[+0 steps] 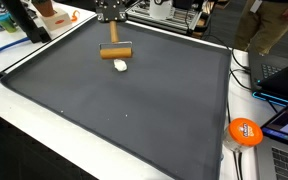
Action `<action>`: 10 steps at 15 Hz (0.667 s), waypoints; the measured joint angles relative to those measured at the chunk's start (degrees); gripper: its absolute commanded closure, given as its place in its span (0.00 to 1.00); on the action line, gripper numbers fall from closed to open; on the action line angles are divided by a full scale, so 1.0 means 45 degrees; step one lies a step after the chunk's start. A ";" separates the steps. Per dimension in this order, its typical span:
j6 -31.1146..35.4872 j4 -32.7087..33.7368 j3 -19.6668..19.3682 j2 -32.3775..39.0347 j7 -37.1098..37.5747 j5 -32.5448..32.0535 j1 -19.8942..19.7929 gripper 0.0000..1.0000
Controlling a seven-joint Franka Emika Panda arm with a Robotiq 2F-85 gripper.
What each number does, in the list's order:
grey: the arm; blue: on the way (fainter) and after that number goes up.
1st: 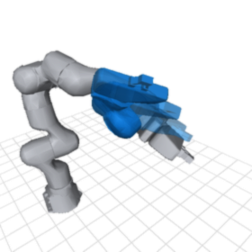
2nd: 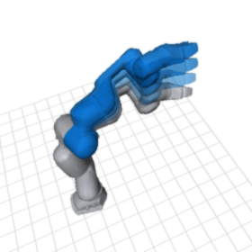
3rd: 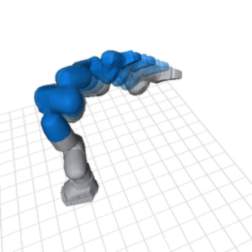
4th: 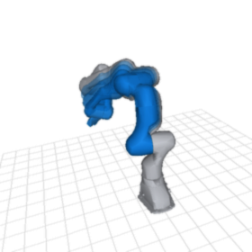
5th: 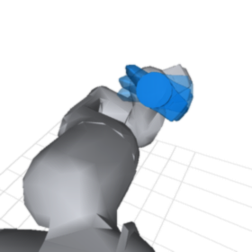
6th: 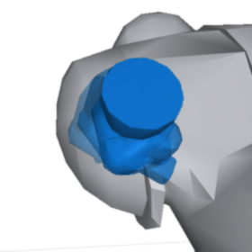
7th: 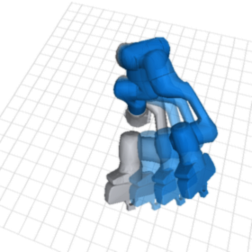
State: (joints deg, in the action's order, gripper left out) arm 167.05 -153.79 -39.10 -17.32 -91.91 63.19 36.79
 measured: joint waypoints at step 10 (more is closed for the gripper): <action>-0.0018 -0.0162 -0.0625 -0.0838 -0.3092 0.2364 0.0348 0.78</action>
State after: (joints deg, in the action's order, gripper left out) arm 166.97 -154.52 -41.92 -21.09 -105.82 73.83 38.36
